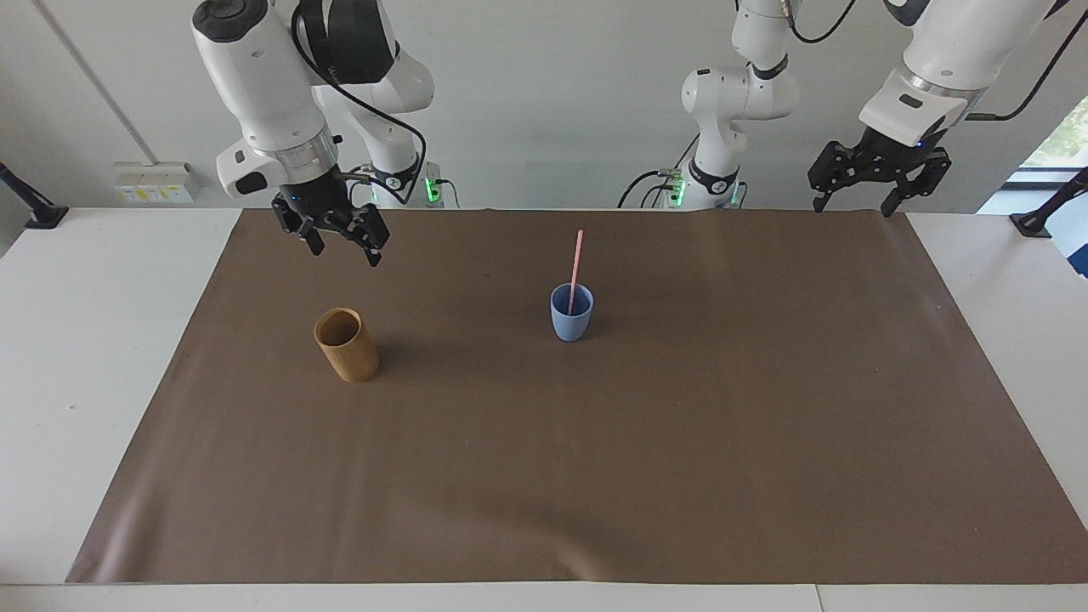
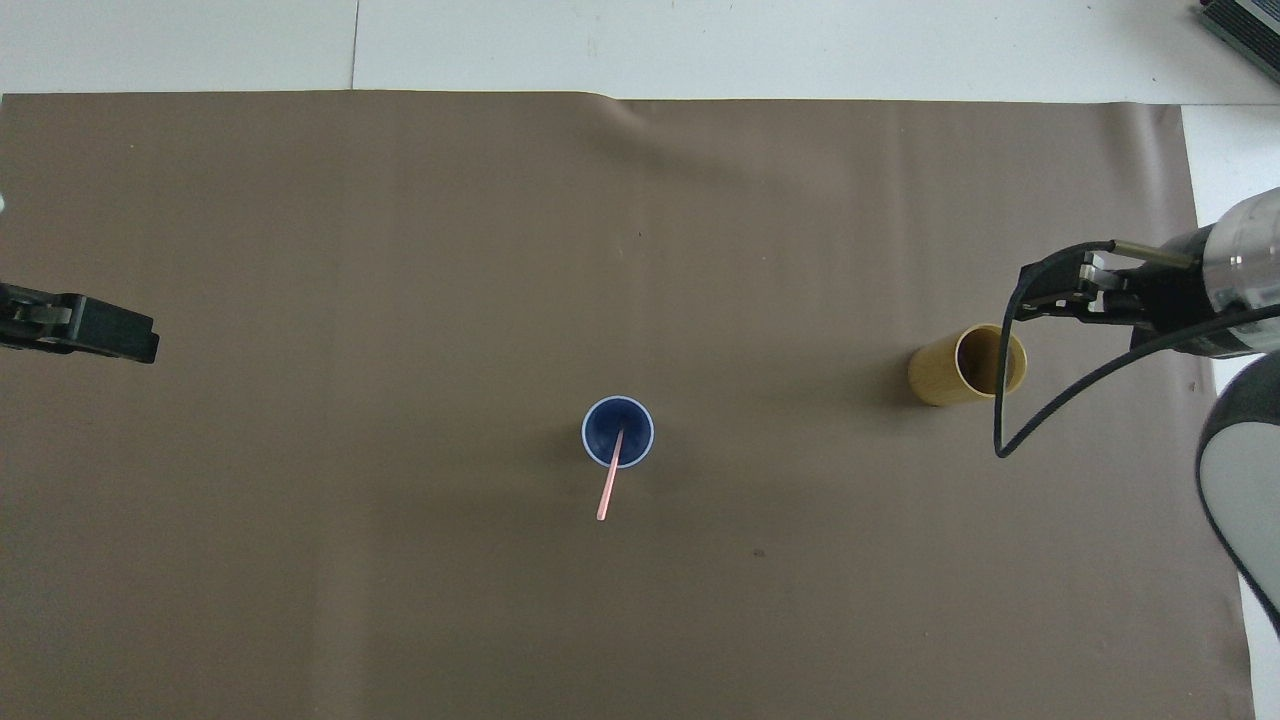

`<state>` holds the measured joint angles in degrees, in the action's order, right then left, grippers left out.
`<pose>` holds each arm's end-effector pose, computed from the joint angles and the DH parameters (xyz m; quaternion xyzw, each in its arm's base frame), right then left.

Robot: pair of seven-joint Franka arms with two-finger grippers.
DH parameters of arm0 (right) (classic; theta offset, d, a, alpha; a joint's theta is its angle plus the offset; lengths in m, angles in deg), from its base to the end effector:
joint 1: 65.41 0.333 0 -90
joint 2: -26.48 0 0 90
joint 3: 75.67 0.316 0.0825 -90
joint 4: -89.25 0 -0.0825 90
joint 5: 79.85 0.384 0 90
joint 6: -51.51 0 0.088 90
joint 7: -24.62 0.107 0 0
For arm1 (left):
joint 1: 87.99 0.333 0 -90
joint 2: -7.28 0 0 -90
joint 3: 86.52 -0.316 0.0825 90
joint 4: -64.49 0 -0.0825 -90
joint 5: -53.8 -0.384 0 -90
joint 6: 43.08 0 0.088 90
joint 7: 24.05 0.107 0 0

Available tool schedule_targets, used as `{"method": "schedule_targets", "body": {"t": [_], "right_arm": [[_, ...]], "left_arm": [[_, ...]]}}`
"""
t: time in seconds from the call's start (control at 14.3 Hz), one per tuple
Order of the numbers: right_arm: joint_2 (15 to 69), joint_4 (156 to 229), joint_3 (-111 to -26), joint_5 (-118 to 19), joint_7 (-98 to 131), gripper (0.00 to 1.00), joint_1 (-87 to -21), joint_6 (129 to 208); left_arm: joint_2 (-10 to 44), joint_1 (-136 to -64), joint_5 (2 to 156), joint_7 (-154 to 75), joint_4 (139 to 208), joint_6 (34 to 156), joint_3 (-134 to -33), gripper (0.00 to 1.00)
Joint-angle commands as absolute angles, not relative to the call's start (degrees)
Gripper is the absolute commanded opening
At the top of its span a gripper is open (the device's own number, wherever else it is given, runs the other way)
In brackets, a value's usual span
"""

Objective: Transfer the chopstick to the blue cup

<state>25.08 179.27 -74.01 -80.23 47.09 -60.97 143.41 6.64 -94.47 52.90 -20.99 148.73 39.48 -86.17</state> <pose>0.5476 0.0580 0.6409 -0.9894 0.1423 -0.0286 0.0035 0.5338 -0.0621 0.6661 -0.9963 0.0852 0.0088 0.0081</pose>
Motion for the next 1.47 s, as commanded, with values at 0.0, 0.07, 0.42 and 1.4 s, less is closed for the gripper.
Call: {"method": "schedule_targets", "body": {"t": [0.0,0.07,0.42,1.4], "right_arm": [[25.2,174.4,-74.7,-81.7,46.2,1.0,-62.0,138.3],[25.2,173.2,-75.6,-81.7,46.0,1.0,-62.2,136.5],[22.4,176.8,-78.5,-81.6,29.5,1.0,-62.3,136.0],[21.6,179.4,-78.7,-81.9,29.4,1.0,-62.7,137.8]], "left_arm": [[5.5,-93.7,51.9,-20.9,149.7,38.8,-85.6,1.0],[5.4,-93.7,51.9,-20.8,149.7,38.7,-85.6,1.0],[5.4,-93.4,52.0,-21.1,149.7,39.2,-85.6,1.0],[5.4,-93.3,52.1,-21.2,149.8,39.0,-85.6,1.0]]}}
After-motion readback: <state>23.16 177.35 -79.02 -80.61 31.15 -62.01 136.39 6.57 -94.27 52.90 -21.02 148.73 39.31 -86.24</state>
